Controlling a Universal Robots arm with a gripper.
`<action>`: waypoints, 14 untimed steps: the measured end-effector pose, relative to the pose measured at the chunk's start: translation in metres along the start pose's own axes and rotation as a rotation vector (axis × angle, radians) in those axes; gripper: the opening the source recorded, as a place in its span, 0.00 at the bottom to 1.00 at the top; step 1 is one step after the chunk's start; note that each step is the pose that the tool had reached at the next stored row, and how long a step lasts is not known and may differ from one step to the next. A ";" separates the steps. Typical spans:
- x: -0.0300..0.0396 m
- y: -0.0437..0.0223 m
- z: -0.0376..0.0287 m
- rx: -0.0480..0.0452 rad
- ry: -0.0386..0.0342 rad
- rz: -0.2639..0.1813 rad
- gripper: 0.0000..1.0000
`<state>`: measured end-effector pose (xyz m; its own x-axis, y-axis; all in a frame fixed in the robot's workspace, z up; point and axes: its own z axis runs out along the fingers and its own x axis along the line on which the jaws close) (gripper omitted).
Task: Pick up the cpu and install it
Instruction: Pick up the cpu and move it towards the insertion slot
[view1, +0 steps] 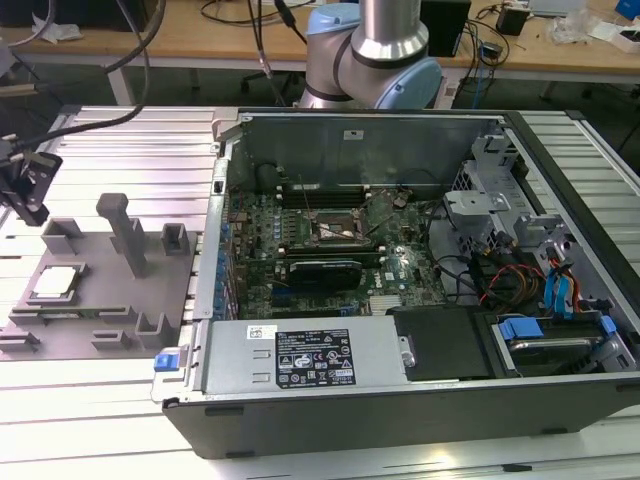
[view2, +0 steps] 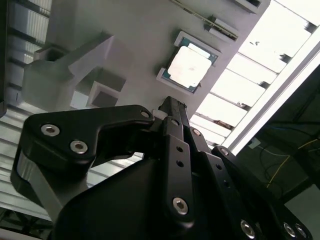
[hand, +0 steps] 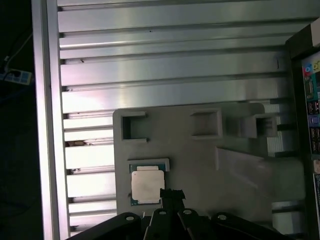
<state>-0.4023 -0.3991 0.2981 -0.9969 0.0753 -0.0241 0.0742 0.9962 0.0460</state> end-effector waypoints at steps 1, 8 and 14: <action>0.0018 -0.0004 0.0033 -0.0001 -0.0002 0.000 0.11; 0.0080 -0.0031 0.0208 -0.0001 -0.0001 0.000 0.11; 0.0119 -0.0050 0.0342 -0.0001 -0.0002 0.000 0.11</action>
<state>-0.4136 -0.4017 0.2634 -0.9969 0.0753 -0.0242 0.0741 0.9962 0.0461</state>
